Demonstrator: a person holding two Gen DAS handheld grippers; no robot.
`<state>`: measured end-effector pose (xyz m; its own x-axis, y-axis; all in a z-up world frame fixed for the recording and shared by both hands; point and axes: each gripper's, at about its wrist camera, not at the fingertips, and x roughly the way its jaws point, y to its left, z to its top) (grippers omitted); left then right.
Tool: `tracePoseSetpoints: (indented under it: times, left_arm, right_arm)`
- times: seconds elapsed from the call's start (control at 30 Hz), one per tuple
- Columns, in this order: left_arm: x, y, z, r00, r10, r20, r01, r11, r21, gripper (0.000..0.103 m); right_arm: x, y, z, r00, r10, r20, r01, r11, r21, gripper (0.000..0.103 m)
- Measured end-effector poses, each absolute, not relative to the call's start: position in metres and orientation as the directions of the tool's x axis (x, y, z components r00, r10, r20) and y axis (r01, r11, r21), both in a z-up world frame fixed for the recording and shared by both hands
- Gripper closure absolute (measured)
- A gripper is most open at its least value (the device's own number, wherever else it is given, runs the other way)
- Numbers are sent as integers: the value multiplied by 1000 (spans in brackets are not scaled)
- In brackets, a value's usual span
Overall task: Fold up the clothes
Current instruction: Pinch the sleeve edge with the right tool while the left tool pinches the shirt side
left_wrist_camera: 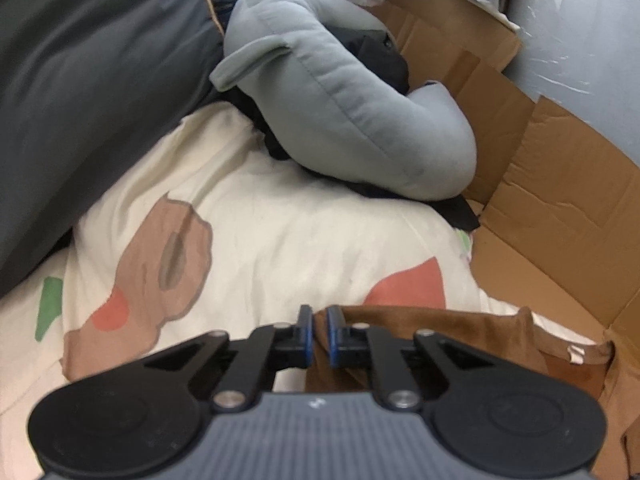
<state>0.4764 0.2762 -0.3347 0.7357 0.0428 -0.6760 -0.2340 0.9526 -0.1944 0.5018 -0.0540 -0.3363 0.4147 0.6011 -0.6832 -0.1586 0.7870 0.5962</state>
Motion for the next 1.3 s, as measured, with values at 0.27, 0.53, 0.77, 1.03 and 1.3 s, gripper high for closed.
tracePoseSetpoints:
  times: [0.27,0.53,0.77,1.03,1.3]
  left_arm:
    - [458,293,-320,779,-6,-627,-255,911,-324,84]
    - [450,296,-323,762,-45,-646,-215,923,-318,84]
    - [453,288,-331,755,-70,-652,-158,946,-284,85]
    - [465,279,-341,740,-36,-672,-142,967,-209,91]
    - [470,273,-342,733,26,-679,-144,982,-119,96]
  right_arm:
    - [511,-58,-355,386,621,-682,-114,766,633,100]
    - [524,-64,-370,401,595,-697,-63,777,626,68]
    - [536,-60,-380,411,605,-682,-51,762,646,71]
    - [536,-56,-375,394,610,-687,-83,768,635,103]
    - [524,-49,-359,427,607,-670,-153,779,608,103]
